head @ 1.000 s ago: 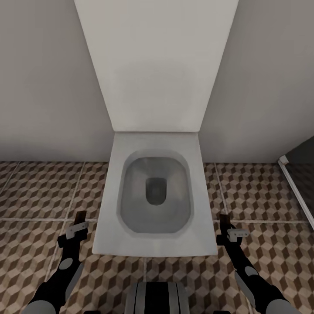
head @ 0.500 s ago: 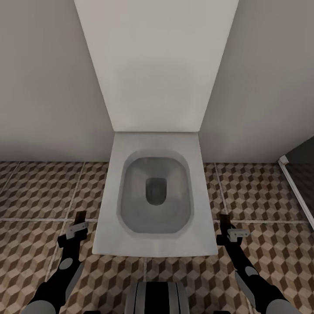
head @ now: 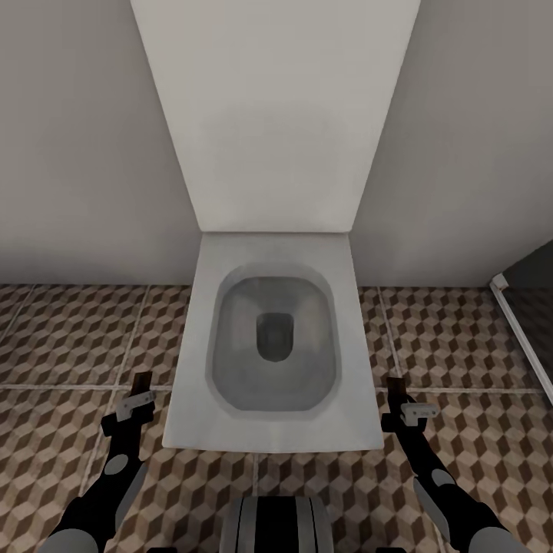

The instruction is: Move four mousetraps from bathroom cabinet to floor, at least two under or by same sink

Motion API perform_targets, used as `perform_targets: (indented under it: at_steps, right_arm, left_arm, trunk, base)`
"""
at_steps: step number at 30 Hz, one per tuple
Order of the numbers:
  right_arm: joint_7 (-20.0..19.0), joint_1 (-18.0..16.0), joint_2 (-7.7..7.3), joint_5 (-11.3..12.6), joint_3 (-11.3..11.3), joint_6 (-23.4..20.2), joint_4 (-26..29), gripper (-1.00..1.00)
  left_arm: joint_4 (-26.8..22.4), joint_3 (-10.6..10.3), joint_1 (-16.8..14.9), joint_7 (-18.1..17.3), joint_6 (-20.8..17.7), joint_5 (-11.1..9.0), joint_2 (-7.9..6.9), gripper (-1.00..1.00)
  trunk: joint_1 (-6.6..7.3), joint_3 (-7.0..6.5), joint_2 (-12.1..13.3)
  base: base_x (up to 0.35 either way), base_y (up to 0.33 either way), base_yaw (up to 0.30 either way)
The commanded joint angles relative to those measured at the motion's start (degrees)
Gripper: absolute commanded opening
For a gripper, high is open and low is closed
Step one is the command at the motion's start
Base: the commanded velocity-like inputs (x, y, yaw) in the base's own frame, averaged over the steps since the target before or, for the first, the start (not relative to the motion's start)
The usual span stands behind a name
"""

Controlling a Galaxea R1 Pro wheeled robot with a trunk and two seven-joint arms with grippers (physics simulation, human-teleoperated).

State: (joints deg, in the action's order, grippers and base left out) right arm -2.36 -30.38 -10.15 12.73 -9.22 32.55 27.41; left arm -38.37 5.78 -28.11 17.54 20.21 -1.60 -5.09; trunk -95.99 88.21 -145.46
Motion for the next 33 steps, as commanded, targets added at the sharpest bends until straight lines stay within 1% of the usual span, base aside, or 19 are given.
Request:
perform_targets:
  at_steps: [1, 6, 11, 12, 16, 19, 23, 33]
  right_arm:
    - [-0.45, -0.03, -0.05, 0.72, -0.27, 0.23, -0.08, -1.0]
    - [-0.45, -0.04, -0.05, 0.72, -0.27, 0.23, -0.19, -1.0]
    - [-0.33, -0.04, -0.12, 0.72, -0.22, 0.27, -0.39, -1.0]
    - [-0.13, -0.03, -0.13, 0.72, -0.21, 0.29, -0.4, -1.0]
    - [1.73, -0.03, -0.1, 0.72, -0.24, 0.31, -0.42, -1.0]
    - [4.46, -0.03, -0.07, 0.72, -0.26, 0.3, -0.42, -1.0]
    - [6.51, -0.05, -0.05, 0.72, -0.27, 0.27, -0.43, -1.0]
    - [7.26, -0.03, -0.05, 0.72, -0.44, 0.23, -0.43, -1.0]
  left_arm:
    - [0.04, -0.06, -0.02, 0.13, 0.19, -0.16, -0.01, -1.0]
    - [0.04, -0.09, -0.02, 0.13, 0.17, -0.16, -0.01, -1.0]
    - [0.05, -0.14, -0.02, 0.13, 0.11, -0.12, -0.08, -1.0]
    - [0.05, -0.15, -0.02, 0.13, 0.1, -0.12, -0.09, -1.0]
    - [0.05, -0.15, -0.02, 0.13, 0.1, -0.15, -0.09, -1.0]
    - [0.05, -0.15, -0.02, 0.13, 0.16, -0.11, -0.1, -1.0]
    - [0.05, -0.15, -0.02, 0.13, 0.21, -0.08, -0.1, -1.0]
    - [0.05, -0.07, -0.02, 0.17, 0.31, -0.02, -0.15, -1.0]
  trunk:
    - [0.01, 0.03, -0.01]
    - [0.01, 0.03, -0.01]
    - [-0.12, 1.14, -0.08]
    - [-0.12, 1.14, -0.08]
    - [-0.12, 1.14, -0.08]
    - [-0.12, 1.14, -0.08]
    - [-0.12, 1.14, -0.08]
    - [-0.12, 1.14, -0.08]
  base:
    - [0.0, 0.0, 0.0]
    - [0.0, 0.0, 0.0]
    - [0.0, 0.0, 0.0]
    - [0.0, 0.0, 0.0]
    - [0.0, 0.0, 0.0]
    - [0.0, 0.0, 0.0]
    - [0.0, 0.0, 0.0]
    - [0.0, 0.0, 0.0]
